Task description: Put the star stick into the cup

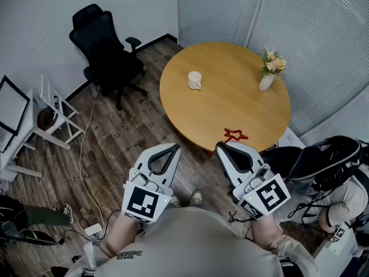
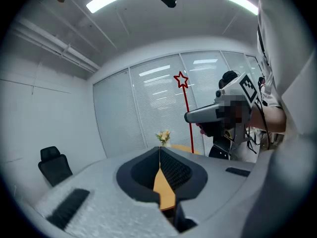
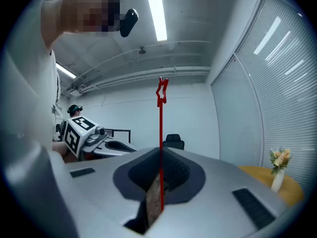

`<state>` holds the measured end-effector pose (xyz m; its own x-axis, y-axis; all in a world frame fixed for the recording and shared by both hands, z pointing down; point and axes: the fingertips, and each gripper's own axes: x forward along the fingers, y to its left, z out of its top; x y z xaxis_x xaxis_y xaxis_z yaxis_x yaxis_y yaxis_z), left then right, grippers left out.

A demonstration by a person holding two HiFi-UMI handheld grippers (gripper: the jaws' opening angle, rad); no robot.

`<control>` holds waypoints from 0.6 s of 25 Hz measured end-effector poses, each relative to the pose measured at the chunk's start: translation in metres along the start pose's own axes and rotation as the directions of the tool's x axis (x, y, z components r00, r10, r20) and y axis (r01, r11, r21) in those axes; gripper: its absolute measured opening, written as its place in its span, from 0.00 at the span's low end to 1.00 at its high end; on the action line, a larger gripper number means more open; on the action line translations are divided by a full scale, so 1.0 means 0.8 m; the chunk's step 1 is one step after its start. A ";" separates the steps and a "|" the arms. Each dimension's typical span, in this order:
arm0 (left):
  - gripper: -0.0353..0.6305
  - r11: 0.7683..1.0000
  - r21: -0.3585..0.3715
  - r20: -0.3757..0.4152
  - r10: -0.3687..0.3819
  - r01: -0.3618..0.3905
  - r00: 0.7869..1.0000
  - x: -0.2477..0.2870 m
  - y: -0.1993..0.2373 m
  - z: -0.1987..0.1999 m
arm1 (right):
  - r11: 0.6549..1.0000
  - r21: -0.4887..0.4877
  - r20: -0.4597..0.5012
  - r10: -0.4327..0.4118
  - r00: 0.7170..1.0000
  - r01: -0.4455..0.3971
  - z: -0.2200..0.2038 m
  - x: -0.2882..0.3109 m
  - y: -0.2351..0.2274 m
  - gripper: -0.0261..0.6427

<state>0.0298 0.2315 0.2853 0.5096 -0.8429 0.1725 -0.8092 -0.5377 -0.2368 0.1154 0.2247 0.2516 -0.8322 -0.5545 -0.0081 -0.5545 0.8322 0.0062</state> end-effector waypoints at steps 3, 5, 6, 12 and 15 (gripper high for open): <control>0.09 1.000 0.017 -0.006 0.001 -0.001 1.000 0.004 -0.002 -0.002 | 1.000 0.000 0.000 -0.002 1.000 0.002 -0.002 -0.001 -0.006 0.08; 0.09 1.000 0.028 -0.007 0.000 0.000 1.000 0.007 -0.003 -0.002 | 1.000 0.004 -0.002 -0.001 1.000 0.001 -0.004 -0.002 -0.009 0.08; 0.09 1.000 0.029 -0.008 0.002 -0.001 1.000 0.008 -0.004 -0.003 | 1.000 0.005 -0.004 0.001 1.000 -0.001 -0.006 -0.003 -0.010 0.08; 0.09 1.000 0.004 -0.014 0.028 -0.028 1.000 0.015 -0.012 0.000 | 1.000 0.003 0.003 0.017 1.000 -0.017 -0.007 -0.009 -0.021 0.08; 0.09 0.999 0.005 -0.014 0.035 -0.035 0.999 0.016 -0.015 0.001 | 1.000 0.001 0.013 0.025 1.000 -0.025 -0.005 -0.011 -0.024 0.08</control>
<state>0.0461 0.2271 0.2899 0.4763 -0.8611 0.1778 -0.8252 -0.5076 -0.2477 0.1335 0.2134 0.2553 -0.8458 -0.5331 -0.0208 -0.5333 0.8459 0.0054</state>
